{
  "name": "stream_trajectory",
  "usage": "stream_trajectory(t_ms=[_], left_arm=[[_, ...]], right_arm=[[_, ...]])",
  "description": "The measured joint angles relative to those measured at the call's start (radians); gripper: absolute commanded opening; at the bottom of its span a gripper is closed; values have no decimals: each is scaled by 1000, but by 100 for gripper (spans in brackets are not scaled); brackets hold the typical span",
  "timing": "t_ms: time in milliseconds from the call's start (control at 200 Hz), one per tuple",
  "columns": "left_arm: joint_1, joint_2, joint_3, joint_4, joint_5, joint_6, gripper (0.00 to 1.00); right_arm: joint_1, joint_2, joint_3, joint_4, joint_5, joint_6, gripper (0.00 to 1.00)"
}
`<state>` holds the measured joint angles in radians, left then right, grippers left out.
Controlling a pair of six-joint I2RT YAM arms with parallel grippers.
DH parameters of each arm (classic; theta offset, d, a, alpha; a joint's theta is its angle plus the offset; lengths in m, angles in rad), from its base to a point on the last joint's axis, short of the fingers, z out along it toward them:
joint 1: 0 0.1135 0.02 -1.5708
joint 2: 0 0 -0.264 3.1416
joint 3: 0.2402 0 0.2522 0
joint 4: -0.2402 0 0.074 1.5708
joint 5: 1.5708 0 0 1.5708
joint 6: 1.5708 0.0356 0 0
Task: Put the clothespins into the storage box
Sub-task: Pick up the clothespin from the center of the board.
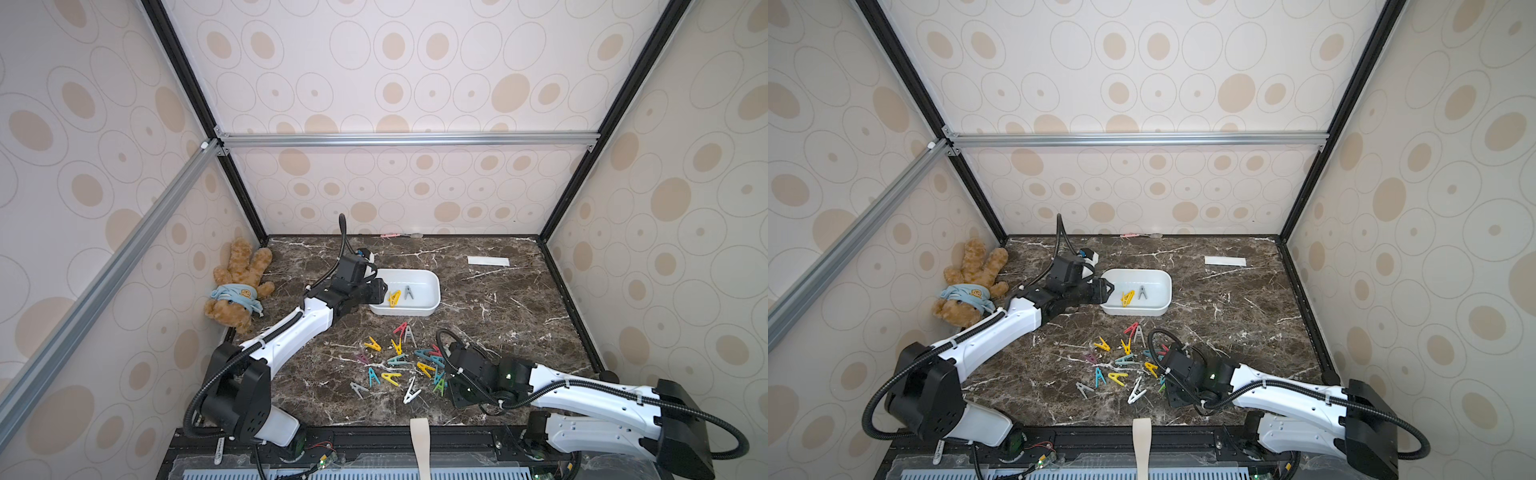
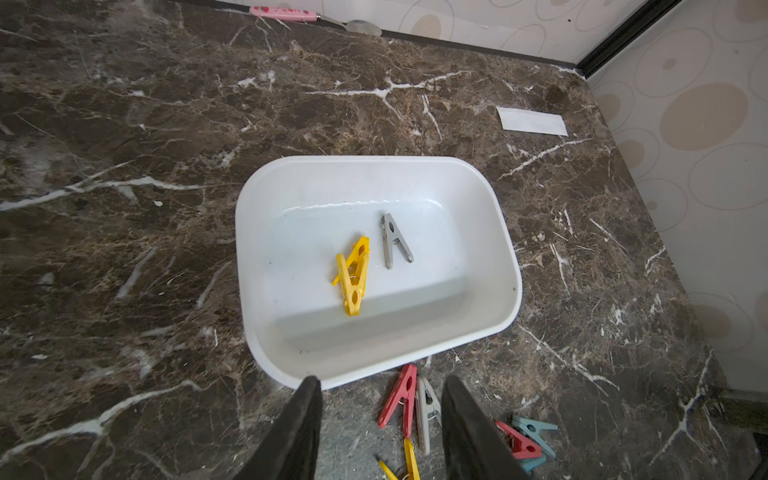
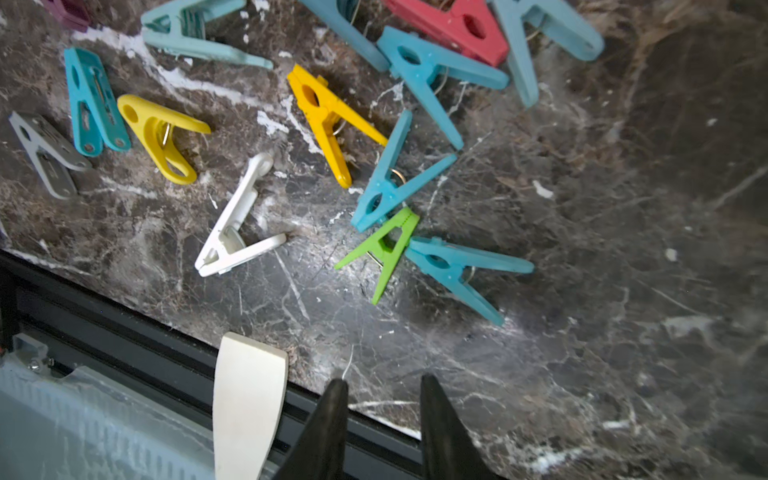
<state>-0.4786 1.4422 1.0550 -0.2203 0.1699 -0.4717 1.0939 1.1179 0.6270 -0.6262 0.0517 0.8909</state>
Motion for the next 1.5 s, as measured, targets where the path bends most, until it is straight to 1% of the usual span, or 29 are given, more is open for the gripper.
stream_trajectory(t_ms=[175, 380, 515, 650, 800, 865, 1241, 1391, 1501], left_arm=[[2, -83, -91, 1, -20, 2, 48], [11, -149, -164, -2, -34, 1, 47], [20, -172, -180, 0, -37, 1, 47], [25, -172, -182, 0, -37, 1, 48], [28, -172, -182, 0, -37, 1, 47], [30, -172, -182, 0, -37, 1, 48], [32, -182, -182, -8, -42, -6, 47], [33, -195, -182, -13, -49, -23, 47], [34, -201, -189, -13, -55, -48, 46]], right_arm=[[0, 103, -11, 84, -2, 17, 30], [0, 167, -11, 119, 4, 30, 29], [-1, 212, -10, 135, 6, 31, 29], [-1, 243, 5, 148, 10, 28, 27], [-9, 249, 7, 159, 13, 28, 22], [-18, 252, 7, 165, 13, 28, 17], [-28, 259, 14, 159, 11, -7, 4], [-28, 246, 45, 88, 8, -40, 1], [-28, 190, 100, 15, 8, -75, 0]])
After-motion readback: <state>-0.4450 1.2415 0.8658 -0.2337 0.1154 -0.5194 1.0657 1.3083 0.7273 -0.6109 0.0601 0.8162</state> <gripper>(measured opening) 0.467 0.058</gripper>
